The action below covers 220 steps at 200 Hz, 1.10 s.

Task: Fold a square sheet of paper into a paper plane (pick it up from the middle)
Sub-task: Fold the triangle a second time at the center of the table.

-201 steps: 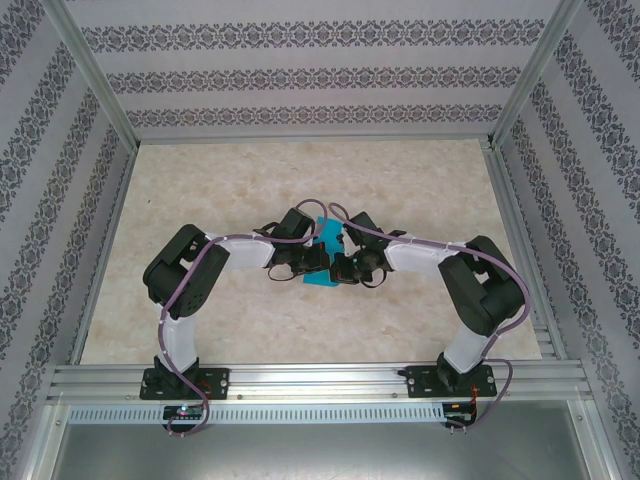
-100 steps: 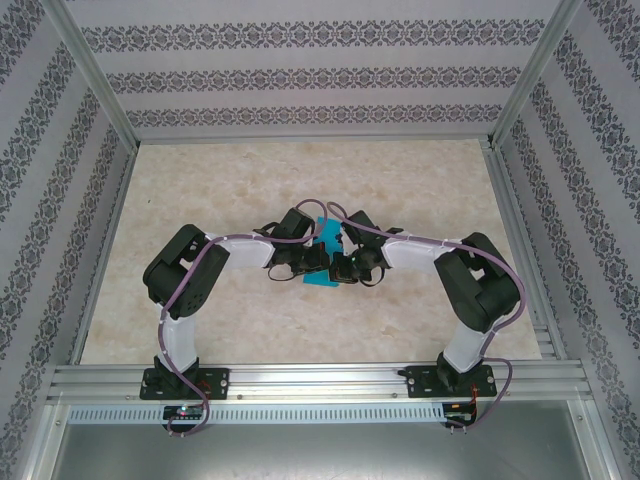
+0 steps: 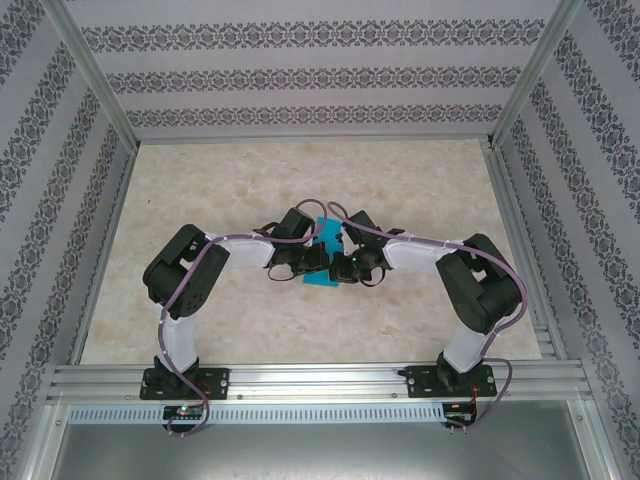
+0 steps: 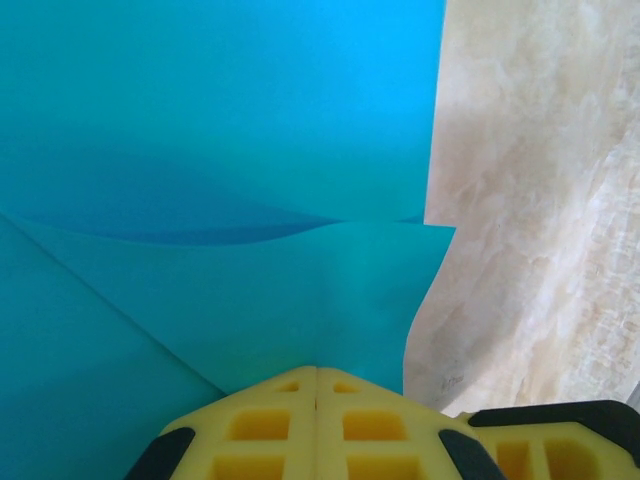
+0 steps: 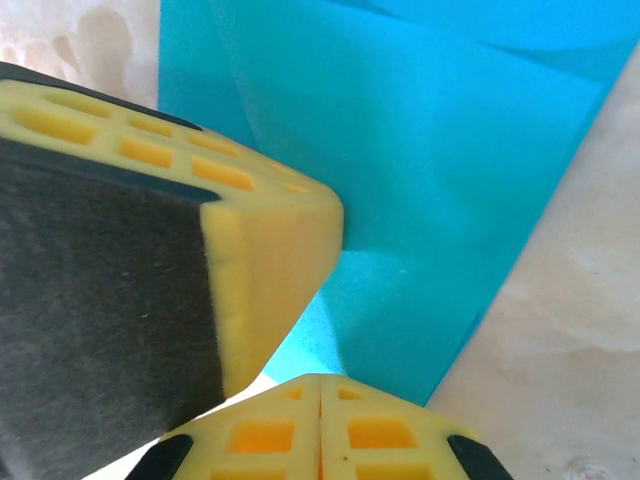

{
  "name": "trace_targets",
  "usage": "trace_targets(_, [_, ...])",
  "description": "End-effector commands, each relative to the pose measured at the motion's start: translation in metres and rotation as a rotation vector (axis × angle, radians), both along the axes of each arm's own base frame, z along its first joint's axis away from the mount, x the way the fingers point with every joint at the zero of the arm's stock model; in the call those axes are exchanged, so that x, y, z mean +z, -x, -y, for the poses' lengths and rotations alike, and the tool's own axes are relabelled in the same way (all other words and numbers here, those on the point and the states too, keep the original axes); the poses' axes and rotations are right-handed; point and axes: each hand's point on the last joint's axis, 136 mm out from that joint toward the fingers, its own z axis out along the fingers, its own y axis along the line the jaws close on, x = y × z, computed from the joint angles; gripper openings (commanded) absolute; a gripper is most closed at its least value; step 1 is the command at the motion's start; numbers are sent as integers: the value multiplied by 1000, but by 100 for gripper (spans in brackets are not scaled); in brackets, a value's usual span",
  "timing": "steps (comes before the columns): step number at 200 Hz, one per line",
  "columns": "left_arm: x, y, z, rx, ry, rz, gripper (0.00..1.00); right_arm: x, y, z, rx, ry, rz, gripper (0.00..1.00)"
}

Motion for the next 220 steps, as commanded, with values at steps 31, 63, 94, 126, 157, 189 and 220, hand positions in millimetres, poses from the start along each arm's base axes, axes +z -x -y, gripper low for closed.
trace_targets(31, [-37,18,-21,32,-126,-88,3,-14,-8,0,-11,3,-9,8])
trace_targets(63, [-39,19,-22,33,-133,-90,2,-29,10,14,-16,41,-58,7])
trace_targets(94, [-40,19,-23,36,-133,-89,2,-39,39,32,-14,59,-110,7])
trace_targets(126, [-41,19,-22,38,-128,-90,2,-6,23,24,-28,-34,-29,7])
trace_targets(157, [-40,19,-22,36,-123,-91,2,20,-5,7,-36,-88,50,7])
trace_targets(189, [-40,19,-21,37,-118,-90,2,13,-17,-1,-37,-84,49,7])
trace_targets(220, [-39,18,-20,36,-115,-89,2,-1,-14,2,-39,-54,19,6])
